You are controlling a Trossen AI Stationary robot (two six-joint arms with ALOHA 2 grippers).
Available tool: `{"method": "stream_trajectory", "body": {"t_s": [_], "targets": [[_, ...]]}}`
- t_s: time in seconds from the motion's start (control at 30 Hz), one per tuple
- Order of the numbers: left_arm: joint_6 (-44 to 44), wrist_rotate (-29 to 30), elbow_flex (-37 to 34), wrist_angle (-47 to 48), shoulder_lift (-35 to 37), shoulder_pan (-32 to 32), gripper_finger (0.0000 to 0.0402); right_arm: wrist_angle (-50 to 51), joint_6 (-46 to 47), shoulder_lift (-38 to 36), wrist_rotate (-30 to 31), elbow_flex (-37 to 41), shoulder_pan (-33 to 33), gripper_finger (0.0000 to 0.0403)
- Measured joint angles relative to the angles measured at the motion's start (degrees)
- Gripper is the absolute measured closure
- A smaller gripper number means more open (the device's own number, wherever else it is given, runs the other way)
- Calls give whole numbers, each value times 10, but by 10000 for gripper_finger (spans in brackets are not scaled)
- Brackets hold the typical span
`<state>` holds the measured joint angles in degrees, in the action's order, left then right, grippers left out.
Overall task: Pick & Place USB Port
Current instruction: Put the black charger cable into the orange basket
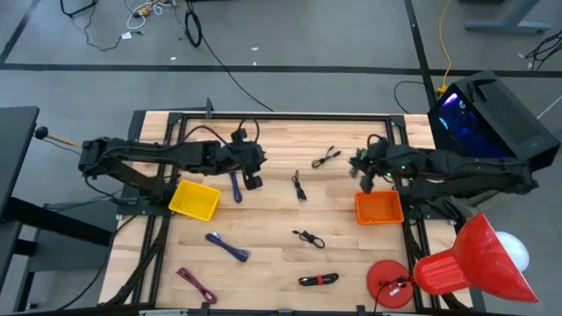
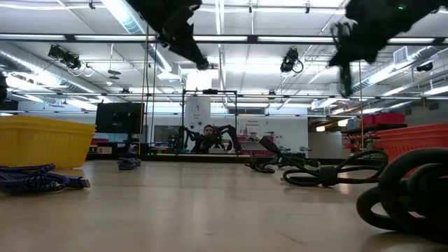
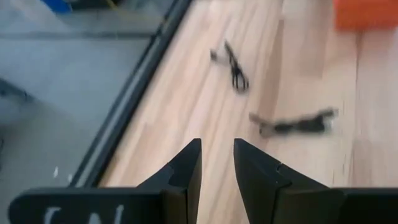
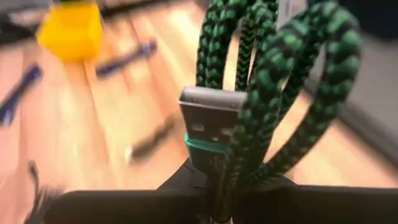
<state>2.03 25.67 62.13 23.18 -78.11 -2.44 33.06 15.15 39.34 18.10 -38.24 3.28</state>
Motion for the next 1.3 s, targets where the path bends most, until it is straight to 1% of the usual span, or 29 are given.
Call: {"method": "stream_trajectory", "body": {"t_s": [0.13,0.2,0.37,0.53,0.63,0.77,0.83,0.93,1.13,1.3], "targets": [[-17,0,0,49,-7,0,303,107,77,-14,-17,0,-17,382],[-22,1,0,71,-7,0,303,137,101,-13,-33,0,-24,382],[-32,2,0,84,-6,0,303,200,125,-12,-80,0,-36,382],[-35,2,0,84,-6,0,303,295,162,-11,-113,0,-39,382],[-40,2,0,84,-6,0,303,336,179,-11,-123,0,-39,383],[-41,2,0,84,-6,0,303,342,188,-11,-153,0,-39,383],[-42,2,0,84,-6,0,303,342,196,-9,-158,2,-39,383],[-44,2,0,84,-6,0,303,342,204,-8,-179,20,-39,383],[-44,0,0,84,-6,0,303,306,209,-6,-193,54,-51,383],[-44,0,0,84,-6,0,303,292,217,-6,-196,66,-61,383]]}}
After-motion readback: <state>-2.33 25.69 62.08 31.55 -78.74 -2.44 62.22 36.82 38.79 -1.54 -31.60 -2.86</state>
